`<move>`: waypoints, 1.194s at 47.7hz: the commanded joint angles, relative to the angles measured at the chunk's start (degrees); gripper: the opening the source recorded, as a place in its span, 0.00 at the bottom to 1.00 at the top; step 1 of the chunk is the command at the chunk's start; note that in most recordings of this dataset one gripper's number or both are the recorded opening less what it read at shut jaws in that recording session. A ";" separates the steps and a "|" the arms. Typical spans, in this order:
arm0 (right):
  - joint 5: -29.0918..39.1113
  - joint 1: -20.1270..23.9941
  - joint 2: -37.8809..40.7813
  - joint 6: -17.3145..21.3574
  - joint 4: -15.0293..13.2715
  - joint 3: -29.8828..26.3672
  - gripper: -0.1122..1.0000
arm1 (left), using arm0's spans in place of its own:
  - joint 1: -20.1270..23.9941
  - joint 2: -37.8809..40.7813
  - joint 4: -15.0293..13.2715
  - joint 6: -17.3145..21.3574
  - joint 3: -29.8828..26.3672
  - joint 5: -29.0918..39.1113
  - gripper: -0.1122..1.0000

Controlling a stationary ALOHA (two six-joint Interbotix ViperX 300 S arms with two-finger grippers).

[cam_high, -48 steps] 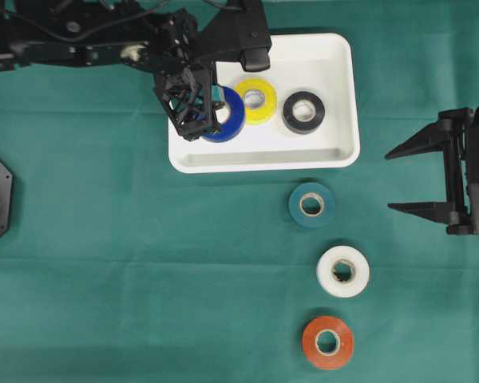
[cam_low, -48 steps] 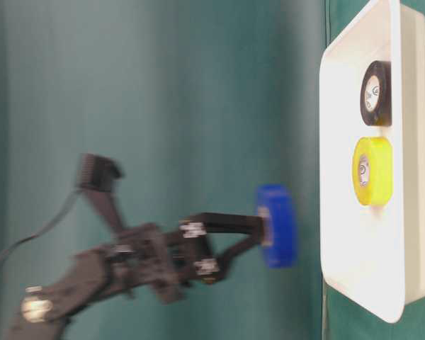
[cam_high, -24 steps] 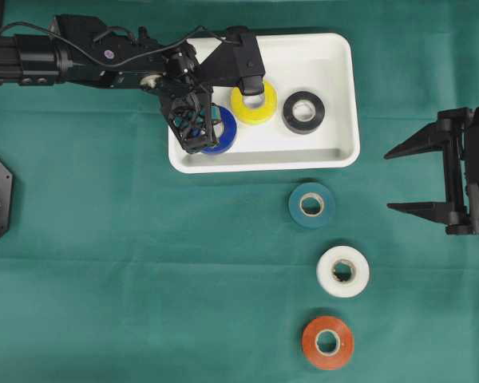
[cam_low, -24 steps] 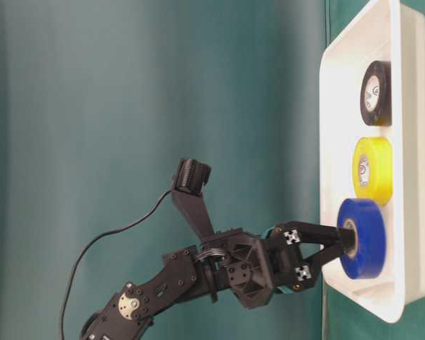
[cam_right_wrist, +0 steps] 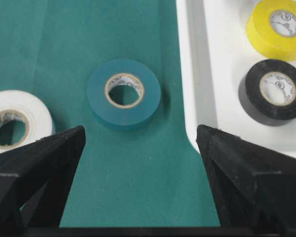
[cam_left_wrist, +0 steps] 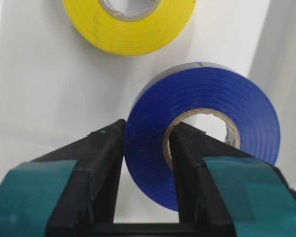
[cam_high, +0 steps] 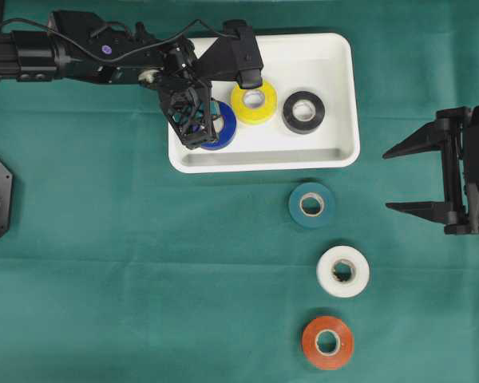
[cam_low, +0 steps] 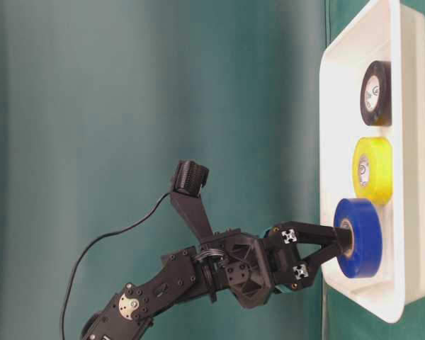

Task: Pick up the tape from a random location and place it into the white case.
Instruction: 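Lower the blue tape onto the tray floor and open the left gripper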

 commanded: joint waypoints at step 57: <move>0.26 -0.18 0.09 0.00 -0.09 -1.49 0.89 | -1.05 -8.26 -0.09 -0.09 -5.19 9.58 0.96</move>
